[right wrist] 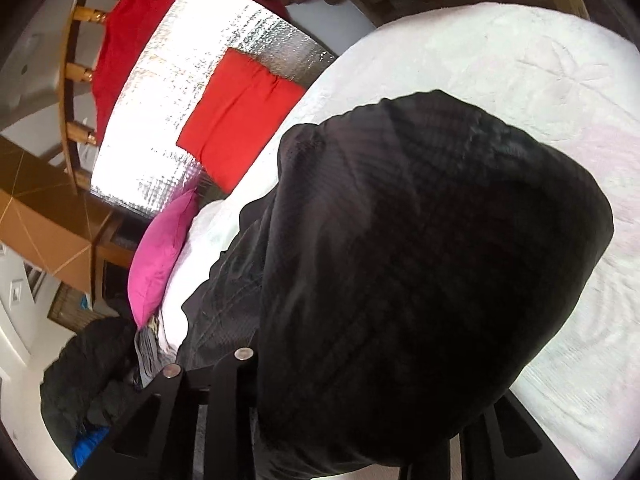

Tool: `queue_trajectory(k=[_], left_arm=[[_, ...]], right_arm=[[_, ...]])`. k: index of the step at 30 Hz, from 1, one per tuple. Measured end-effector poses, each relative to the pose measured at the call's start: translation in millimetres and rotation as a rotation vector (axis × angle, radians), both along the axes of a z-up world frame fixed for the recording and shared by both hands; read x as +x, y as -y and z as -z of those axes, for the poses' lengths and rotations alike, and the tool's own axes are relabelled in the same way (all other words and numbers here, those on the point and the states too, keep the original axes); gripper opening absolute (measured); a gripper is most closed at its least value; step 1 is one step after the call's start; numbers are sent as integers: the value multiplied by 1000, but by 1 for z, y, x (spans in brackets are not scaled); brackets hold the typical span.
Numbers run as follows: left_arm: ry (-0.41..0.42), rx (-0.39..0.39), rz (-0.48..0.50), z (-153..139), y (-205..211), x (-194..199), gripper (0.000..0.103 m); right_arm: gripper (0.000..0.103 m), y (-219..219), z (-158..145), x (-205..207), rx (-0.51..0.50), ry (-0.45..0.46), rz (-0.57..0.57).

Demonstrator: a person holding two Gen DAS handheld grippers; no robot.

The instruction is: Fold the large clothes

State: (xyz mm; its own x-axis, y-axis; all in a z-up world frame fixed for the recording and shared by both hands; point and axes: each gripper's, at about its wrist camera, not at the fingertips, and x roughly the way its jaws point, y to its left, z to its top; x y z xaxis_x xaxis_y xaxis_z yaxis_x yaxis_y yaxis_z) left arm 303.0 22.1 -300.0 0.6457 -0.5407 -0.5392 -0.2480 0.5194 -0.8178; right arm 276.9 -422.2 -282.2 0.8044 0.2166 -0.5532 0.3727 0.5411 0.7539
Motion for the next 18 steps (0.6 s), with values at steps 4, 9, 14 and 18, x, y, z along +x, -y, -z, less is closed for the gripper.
queue_trajectory(k=[4,9,14,18], left_arm=[[2,11,22,1,-8,-34,28],[8,39,42,8,-16,-73,29],[15,90,78,15,-14,-86,33],[-51,61,102,17,-21,-78,48]], right_arm=[[36,-1,-1,-28,-4,1,-26],[36,-8,14,-82,19,5,-38],[36,-15,25,-114,24,2,-60],[53,-12,29,-113,63,-20,-90]])
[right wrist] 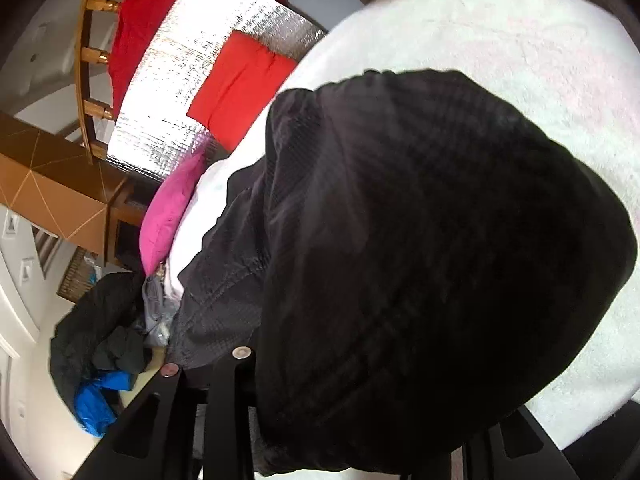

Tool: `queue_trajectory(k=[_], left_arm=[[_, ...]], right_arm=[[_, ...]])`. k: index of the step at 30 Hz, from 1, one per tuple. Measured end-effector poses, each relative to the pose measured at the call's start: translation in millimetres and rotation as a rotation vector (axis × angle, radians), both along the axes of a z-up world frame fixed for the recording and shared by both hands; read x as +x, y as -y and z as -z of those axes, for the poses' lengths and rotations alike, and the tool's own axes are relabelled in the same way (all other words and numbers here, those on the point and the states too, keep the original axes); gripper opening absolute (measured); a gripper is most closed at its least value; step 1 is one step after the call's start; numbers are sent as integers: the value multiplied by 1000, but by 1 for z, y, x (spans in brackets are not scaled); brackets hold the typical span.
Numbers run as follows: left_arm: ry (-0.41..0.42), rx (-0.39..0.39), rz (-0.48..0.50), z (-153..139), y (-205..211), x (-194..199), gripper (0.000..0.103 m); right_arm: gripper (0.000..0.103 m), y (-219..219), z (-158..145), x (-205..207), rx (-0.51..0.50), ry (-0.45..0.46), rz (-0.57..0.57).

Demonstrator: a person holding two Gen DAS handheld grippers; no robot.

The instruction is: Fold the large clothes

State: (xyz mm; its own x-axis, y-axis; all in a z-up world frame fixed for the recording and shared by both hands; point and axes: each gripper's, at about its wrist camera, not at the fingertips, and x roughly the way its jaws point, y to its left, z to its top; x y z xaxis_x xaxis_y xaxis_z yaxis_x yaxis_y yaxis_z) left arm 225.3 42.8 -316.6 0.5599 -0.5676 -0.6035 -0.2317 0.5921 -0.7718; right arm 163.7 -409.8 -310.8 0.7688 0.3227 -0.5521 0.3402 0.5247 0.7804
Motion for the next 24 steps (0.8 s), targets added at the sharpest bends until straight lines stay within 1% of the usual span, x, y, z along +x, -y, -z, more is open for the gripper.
queue_trajectory(k=[1,2,4,6,8,9,10,12,13,15,16,17,18,19,21,22,24], left_arm=[[-18,5,5,-1,-3,-1,55],[-34,41,10,-6,-7,-4,61],[-27,91,32,-16,-11,-12,62],[-18,136,77,-29,-18,-22,63],[7,186,102,-47,-29,-33,64],[28,216,103,-57,-34,-36,67],[56,248,97,-70,-38,-36,69],[129,320,78,-98,-43,-29,77],[174,358,72,-112,-41,-18,79],[235,414,48,-131,-38,4,82],[260,446,37,-140,-32,23,84],[275,469,37,-143,-27,38,87],[275,489,37,-145,-23,55,87],[258,504,42,-144,-18,75,87],[216,489,52,-135,-10,113,87],[194,484,63,-127,-9,128,87],[146,499,85,-113,-7,155,87]], right_arm=[[60,1,-1,1,6,-29,-7],[65,0,-2,1,5,-54,-17],[65,-2,-7,-4,9,-59,-52],[65,-3,-13,-12,-19,-87,-101],[65,-4,-23,-22,-77,-131,-182],[65,-3,-30,-27,-109,-147,-228],[65,-2,-39,-31,-139,-151,-262],[65,7,-60,-40,-204,-125,-304],[65,13,-72,-41,-228,-103,-306],[65,22,-97,-33,-266,-46,-279],[65,29,-110,-23,-293,-12,-248],[66,34,-118,-14,-312,2,-228],[66,39,-124,1,-328,17,-217],[66,44,-126,15,-329,29,-210],[66,49,-125,44,-324,35,-197],[66,46,-124,64,-336,29,-187],[66,45,-118,103,-396,1,-177]])
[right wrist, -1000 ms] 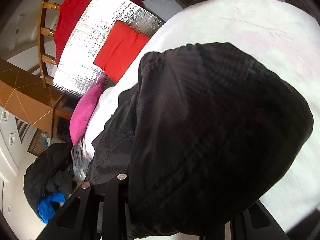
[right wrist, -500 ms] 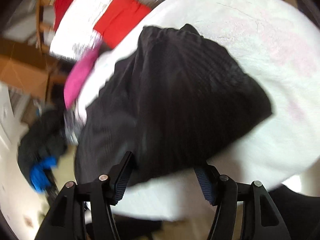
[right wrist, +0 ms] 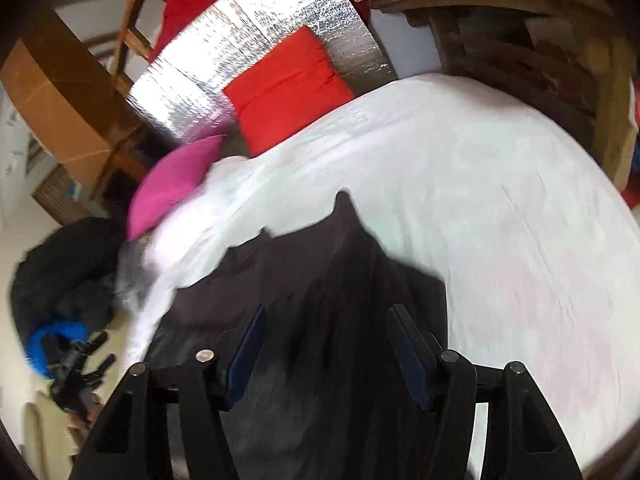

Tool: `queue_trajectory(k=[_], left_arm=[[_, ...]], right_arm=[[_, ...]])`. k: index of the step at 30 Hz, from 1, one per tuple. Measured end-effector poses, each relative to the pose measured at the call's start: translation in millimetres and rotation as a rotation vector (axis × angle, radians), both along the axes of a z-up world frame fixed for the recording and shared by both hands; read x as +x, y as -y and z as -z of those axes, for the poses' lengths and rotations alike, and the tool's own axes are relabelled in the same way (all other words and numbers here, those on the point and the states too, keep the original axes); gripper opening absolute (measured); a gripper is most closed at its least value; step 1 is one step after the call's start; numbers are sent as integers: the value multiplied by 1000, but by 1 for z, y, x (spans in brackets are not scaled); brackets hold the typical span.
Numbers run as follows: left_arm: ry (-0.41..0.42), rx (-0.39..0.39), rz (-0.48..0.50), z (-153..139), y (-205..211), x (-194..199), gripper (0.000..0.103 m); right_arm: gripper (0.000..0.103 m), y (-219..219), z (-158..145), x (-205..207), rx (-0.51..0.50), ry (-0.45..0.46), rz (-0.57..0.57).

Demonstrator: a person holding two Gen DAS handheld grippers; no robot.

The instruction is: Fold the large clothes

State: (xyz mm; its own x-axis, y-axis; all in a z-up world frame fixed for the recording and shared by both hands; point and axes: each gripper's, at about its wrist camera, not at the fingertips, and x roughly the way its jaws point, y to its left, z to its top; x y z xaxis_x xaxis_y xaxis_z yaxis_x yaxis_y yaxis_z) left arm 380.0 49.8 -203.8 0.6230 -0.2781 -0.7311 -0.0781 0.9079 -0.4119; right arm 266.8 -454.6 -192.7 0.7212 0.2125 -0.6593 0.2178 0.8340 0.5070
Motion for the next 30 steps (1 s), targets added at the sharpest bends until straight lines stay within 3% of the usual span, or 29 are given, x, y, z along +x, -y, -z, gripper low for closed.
queue_trajectory(k=[6,12,16,17,18,19,20,21,24,28,30], left_arm=[[-94,5,45,29,16,54,87],[-170,-24,163,53,39,87,87],[-179,7,195,60,48,94,84],[-161,24,198,60,50,92,71],[-147,60,200,59,53,91,49],[-133,112,203,57,57,88,38],[-122,134,199,55,58,87,22],[-108,142,195,53,58,85,13],[-26,104,179,35,52,77,8],[95,111,102,8,36,64,8],[93,100,51,10,25,67,7]], right_arm=[[66,2,21,77,-212,-96,-19],[66,20,38,114,-180,-171,-105],[63,11,62,131,-224,-238,-121],[43,10,66,132,-226,-239,-125],[29,8,66,133,-227,-229,-141],[28,3,64,133,-244,-223,-149],[23,-1,60,132,-283,-222,-141],[20,-6,56,131,-313,-212,-139],[17,-15,35,124,-359,-134,-109],[16,-15,11,123,-341,-34,-44],[16,-12,4,122,-330,12,10]])
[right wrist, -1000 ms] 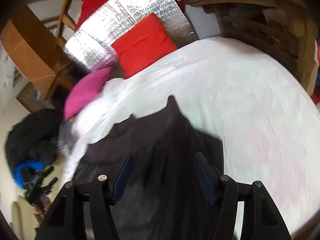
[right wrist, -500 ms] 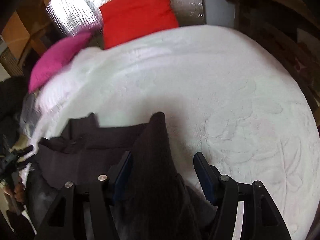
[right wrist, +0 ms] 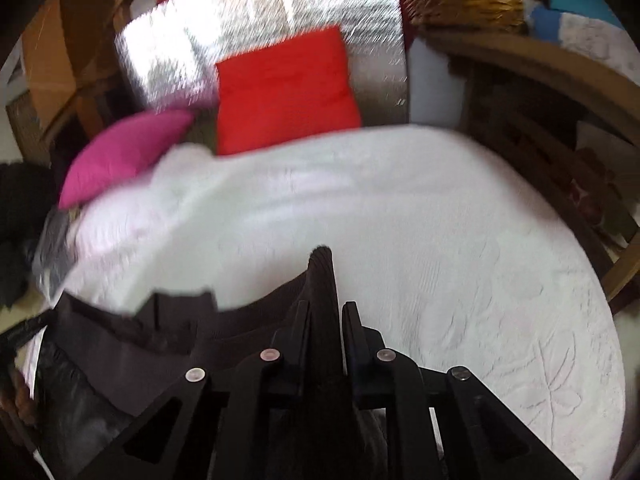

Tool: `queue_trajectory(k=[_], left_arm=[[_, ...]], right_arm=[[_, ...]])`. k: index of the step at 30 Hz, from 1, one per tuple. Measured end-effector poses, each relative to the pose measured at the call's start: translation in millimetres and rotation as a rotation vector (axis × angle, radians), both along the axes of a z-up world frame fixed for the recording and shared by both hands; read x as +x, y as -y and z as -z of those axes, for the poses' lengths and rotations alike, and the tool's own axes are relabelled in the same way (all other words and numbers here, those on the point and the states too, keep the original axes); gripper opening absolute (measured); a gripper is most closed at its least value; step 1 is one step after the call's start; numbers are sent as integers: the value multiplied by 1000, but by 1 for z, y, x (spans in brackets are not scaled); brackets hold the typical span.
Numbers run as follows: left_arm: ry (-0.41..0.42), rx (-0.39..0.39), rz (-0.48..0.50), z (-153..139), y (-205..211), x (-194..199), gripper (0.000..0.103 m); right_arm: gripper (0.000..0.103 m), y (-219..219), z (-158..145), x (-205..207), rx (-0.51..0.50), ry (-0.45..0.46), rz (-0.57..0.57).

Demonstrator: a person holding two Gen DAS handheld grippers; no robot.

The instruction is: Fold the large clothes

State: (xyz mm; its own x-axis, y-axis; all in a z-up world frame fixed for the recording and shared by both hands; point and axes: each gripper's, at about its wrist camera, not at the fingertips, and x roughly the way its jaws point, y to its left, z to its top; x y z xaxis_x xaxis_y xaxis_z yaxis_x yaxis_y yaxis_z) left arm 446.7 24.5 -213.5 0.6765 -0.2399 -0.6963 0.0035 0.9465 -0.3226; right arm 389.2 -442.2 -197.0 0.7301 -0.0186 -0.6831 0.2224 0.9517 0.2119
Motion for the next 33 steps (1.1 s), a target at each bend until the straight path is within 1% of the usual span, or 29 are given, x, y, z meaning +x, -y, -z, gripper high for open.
queue_trajectory(k=[2,3,4,5,6,8,9,11,13,14,15,16,17,19,21,22,24,28,31,32,33], left_arm=[[-24,-11,-47,11,-9,7,7],[-38,-3,-70,16,-11,8,7],[-55,19,-94,23,-12,12,3],[-80,62,-133,31,-13,16,0],[-111,62,-146,39,-15,20,0],[-170,-20,-126,51,-20,25,0],[-177,-45,-137,50,-23,24,0],[-167,-49,-138,43,-24,21,0],[-162,-67,-128,29,-25,15,8],[-150,-77,-116,22,-21,8,24],[-142,-78,-104,16,-20,4,48],[-133,-67,-87,8,-16,-4,59],[-120,-59,-76,2,-14,-10,67],[-85,-20,-42,-11,-6,-26,67],[-69,39,-7,-19,4,-43,70],[-63,70,12,-20,9,-54,72],[-67,98,29,-18,11,-71,72],[-92,152,74,-10,14,-103,76],[-82,197,40,-8,2,-127,79],[-81,199,28,-7,-3,-132,80],[-80,195,15,-6,-9,-139,80]], right_arm=[[15,6,3,2,29,16,42],[9,11,9,5,46,21,70],[9,13,13,8,48,22,91],[4,17,20,11,35,17,134],[4,23,29,14,20,7,180],[4,36,45,16,104,-31,191],[4,41,52,16,138,-41,198],[5,47,51,11,188,-31,195],[6,50,42,4,260,-16,152],[6,50,38,-1,276,-16,135],[6,49,34,-7,281,-14,120],[6,46,30,-14,274,-15,105],[6,43,28,-20,264,-19,94],[6,38,26,-34,245,-39,72],[7,33,25,-50,230,-61,46],[7,31,26,-60,221,-71,34],[7,29,29,-80,211,-101,21],[7,39,36,-115,314,-98,4],[7,49,36,-140,376,-63,21],[9,52,36,-147,401,-51,26],[22,55,36,-155,429,-39,30]])
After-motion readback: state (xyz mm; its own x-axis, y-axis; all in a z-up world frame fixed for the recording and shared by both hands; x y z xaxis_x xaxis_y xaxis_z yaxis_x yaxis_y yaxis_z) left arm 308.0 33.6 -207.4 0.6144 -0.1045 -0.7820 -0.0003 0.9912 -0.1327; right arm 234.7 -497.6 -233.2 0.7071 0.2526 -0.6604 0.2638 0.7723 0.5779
